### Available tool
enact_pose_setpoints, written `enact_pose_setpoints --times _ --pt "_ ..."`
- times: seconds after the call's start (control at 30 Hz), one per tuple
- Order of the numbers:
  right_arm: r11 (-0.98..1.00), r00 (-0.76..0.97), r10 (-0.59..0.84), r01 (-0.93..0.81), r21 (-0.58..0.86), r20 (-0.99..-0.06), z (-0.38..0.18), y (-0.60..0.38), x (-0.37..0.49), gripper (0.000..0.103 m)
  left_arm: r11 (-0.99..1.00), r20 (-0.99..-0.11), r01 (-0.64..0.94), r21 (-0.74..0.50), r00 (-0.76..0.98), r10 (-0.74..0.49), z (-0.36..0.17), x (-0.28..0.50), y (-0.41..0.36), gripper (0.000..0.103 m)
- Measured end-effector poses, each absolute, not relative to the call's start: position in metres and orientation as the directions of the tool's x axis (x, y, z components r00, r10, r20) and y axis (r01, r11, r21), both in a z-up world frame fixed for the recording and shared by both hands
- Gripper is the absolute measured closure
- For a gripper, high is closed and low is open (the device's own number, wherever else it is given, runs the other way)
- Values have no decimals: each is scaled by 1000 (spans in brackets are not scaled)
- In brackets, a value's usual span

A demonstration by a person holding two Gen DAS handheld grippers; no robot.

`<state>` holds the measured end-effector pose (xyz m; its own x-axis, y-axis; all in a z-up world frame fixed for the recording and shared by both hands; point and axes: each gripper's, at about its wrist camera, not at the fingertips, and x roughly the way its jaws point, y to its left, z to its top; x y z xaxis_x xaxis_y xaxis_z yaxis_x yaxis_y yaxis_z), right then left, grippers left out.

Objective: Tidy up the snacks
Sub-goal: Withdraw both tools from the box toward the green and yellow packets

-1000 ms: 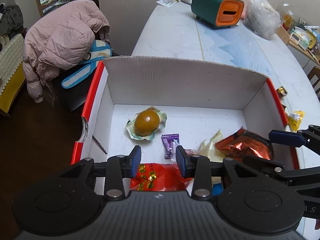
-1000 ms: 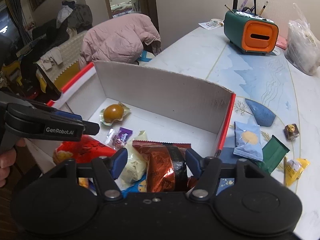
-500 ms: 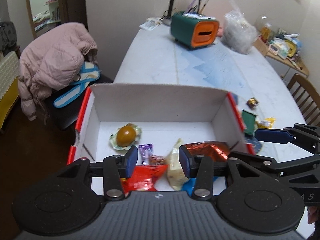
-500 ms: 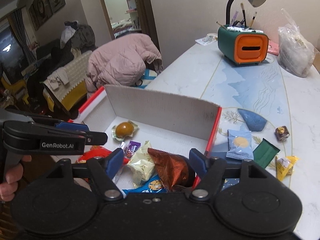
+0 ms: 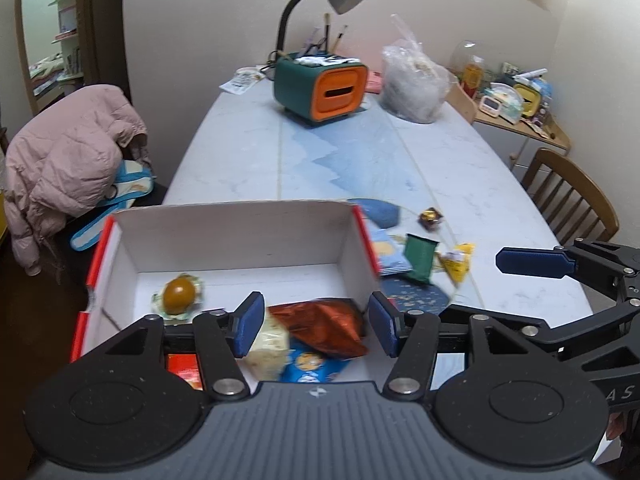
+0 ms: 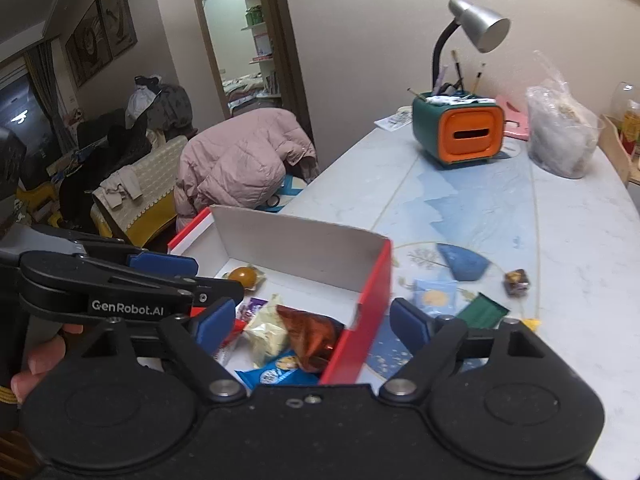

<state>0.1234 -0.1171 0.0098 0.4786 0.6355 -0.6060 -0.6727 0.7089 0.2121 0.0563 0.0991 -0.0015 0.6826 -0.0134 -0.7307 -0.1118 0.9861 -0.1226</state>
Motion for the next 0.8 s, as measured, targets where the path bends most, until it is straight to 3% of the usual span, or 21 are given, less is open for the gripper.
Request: enact_pose_setpoints --times 0.47,0.8 --pt "745 525 605 -638 195 -598 4 -196 141 2 984 -725 -69 -161 685 -71 -3 82 32 27" --pt "751 533 558 -651 114 -636 -16 -245 172 1 981 -740 -76 -181 667 -85 -16 119 -13 26"
